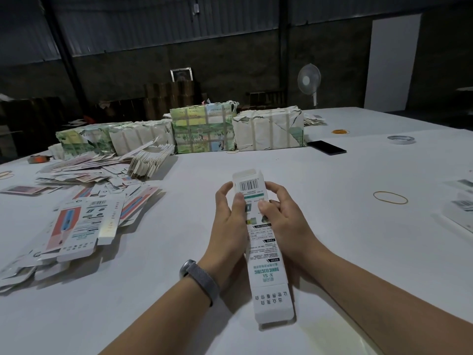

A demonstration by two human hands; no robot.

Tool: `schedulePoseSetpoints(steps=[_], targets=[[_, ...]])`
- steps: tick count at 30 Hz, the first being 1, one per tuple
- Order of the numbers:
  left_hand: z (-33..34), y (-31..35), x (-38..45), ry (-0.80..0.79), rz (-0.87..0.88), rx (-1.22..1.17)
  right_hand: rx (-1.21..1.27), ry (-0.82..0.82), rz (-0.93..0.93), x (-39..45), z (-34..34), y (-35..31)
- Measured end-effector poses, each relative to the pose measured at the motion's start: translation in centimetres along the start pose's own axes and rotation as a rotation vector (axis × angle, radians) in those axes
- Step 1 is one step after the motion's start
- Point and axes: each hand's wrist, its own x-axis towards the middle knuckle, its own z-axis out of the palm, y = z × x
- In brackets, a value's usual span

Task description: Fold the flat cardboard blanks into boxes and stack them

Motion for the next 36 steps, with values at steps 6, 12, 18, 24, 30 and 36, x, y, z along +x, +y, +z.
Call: schedulePoseSetpoints(steps=[6,12,18,24,30,36], targets=[[0.24,-0.02,0.11,-0.057,-0.036,-0.047,0.001,0.041,0.007,0.04,0.01,0.26],[-0.11,-0.15,0.14,-0.068,-0.054,-0.069,0.046,0.012,0.027,0.08,0.0,0.22],[-0.32,-0.16,0.35,-0.082,-0.128,-0.165,0.106,0.019,0.1,0.19,-0.11,0.22],[-0.33,-0.15,0.64,-0.062,-0.133,-0.23,0.116,0.069,0.124,0.36,-0.2,0.3],[-0.12,-0.43,0.54,-0.088,-0.12,-0.226,0.153,0.084,0.155,0.42,-0.23,-0.13],[-0.11,-0.58,0.4,-0.108,-0.106,-0.205,0.182,0.072,0.161,0.52,-0.21,-0.12]])
